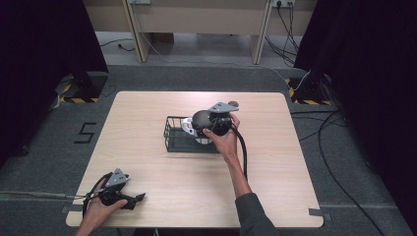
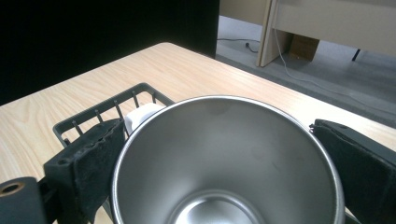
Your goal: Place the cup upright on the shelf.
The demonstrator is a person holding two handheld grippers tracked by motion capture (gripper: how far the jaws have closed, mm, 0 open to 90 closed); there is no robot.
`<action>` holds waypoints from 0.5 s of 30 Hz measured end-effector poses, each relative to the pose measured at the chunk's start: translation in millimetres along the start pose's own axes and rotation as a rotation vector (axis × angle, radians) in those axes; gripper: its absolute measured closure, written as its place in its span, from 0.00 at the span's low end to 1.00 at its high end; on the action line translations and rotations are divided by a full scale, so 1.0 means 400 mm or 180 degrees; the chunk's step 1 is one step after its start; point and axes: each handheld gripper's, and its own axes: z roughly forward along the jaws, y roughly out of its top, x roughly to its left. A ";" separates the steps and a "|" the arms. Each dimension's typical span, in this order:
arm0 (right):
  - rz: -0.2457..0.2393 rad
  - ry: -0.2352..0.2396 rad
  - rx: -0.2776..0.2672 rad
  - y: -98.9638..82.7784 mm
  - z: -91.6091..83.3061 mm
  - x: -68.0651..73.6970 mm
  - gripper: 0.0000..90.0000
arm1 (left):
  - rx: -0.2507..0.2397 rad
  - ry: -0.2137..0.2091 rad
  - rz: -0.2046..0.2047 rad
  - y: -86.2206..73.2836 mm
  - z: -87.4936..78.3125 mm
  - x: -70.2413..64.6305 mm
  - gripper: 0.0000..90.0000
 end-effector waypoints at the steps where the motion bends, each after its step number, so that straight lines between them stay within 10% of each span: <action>1: 0.0000 0.0000 0.0000 0.000 0.000 0.000 0.06 | 0.0000 0.0000 0.0000 0.000 0.000 0.000 0.00; 15: -0.0289 -0.0061 -0.0015 0.011 -0.005 0.006 0.06 | -0.0001 0.0000 -0.0002 0.000 0.000 0.000 0.00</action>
